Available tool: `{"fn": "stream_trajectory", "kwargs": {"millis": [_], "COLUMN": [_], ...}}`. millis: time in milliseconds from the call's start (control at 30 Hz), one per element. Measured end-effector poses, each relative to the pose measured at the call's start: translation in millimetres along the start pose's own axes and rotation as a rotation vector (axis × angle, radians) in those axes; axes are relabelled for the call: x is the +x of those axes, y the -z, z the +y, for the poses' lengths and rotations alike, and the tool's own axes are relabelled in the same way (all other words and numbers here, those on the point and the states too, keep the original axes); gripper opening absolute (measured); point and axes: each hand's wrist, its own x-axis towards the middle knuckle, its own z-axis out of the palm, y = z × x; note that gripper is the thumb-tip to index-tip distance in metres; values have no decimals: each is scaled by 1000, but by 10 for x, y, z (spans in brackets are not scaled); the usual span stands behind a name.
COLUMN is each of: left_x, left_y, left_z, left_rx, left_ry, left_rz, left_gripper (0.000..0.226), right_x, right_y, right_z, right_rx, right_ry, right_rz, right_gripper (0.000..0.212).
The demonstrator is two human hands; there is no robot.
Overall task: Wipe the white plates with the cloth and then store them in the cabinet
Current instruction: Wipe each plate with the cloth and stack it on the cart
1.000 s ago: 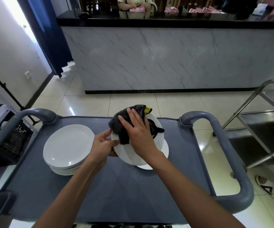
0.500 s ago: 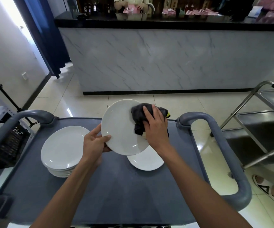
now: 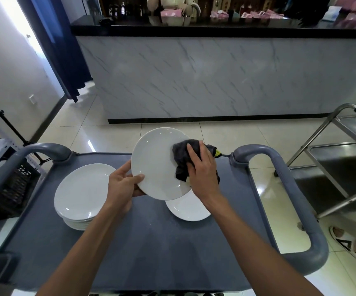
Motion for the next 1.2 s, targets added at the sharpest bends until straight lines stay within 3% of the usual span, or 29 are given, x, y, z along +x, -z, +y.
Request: {"fn": "stream_trajectory", "kwargs": {"millis": [533,700,900,1200], "left_x": [-25,-31,-61,-27], "left_y": [3,38,119,130], "left_z": [38,16,7,71], "left_rx": [241,267,283,437], "left_ry": [-53,-77,-207,-366], "left_rz": [-238,-236,-231,-194], "left_gripper": [61,63,59,71], "right_x": [126,134,194,213], "right_y": [128,148,266,259], "right_z": [-114,-171,-137,-105], "right_rx": [-141,-149,-6,186], "right_ry": [143,191,170,82], "right_rz": [3,1,-54,-117], "right_gripper": [55,54,59,56]}}
